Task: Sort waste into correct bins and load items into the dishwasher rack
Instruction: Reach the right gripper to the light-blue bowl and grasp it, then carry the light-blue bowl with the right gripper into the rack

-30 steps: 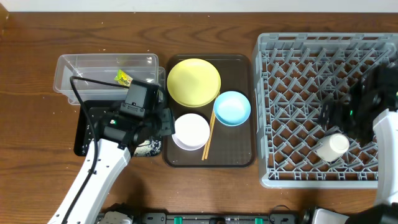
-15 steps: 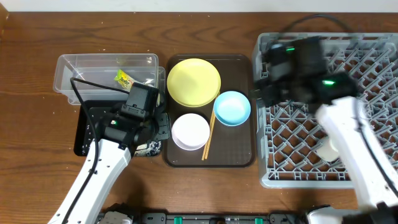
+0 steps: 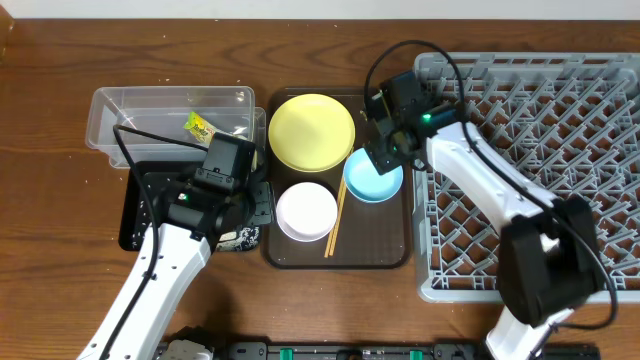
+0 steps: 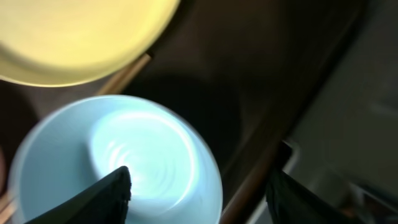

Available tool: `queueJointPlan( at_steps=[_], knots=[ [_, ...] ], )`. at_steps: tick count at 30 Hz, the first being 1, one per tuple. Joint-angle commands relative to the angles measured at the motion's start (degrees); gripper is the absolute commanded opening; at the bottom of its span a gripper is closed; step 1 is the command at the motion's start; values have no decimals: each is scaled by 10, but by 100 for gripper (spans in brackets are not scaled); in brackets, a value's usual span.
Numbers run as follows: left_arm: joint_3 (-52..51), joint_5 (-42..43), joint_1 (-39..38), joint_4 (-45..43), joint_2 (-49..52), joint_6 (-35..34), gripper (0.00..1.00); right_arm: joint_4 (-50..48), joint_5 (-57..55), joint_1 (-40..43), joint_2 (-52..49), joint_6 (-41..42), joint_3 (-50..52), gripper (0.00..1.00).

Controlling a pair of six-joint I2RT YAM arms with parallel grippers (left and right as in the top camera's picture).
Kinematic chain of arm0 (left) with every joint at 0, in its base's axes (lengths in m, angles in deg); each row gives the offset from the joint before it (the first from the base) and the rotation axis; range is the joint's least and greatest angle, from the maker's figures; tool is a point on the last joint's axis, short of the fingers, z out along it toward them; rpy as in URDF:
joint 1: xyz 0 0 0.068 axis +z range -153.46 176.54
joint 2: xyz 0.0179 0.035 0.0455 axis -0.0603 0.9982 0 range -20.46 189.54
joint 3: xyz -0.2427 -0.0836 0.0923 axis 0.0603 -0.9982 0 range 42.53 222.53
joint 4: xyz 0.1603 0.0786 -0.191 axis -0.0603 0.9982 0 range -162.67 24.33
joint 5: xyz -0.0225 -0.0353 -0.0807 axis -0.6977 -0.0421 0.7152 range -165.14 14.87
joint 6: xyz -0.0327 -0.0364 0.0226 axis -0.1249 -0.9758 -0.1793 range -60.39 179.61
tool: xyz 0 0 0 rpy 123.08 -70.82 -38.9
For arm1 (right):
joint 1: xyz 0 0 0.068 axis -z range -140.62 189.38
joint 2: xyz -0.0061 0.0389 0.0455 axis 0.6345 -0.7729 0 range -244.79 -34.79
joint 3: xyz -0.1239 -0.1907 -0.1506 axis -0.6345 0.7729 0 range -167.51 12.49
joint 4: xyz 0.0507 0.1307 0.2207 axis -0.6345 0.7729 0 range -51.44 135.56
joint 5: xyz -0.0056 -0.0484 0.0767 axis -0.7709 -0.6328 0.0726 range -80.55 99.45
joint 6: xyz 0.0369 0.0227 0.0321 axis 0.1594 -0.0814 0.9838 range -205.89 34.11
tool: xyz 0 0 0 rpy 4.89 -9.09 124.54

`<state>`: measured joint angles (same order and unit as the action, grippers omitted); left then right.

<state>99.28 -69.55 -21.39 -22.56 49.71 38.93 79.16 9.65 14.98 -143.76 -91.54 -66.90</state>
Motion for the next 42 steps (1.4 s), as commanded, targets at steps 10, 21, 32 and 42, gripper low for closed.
queueJointPlan(
  at_steps=[10,21,32,42],
  knots=[
    [-5,-10,2,2,-2,7,59,9,-15,-12,-64,6,-4,18],
    [-5,-9,2,2,-2,7,59,5,-82,-7,10,54,-23,1],
    [-5,-9,2,2,-2,7,59,-62,-390,32,142,57,-32,1],
    [-5,-9,2,2,-2,7,59,-192,-585,80,94,-26,-31,1]
  ],
)
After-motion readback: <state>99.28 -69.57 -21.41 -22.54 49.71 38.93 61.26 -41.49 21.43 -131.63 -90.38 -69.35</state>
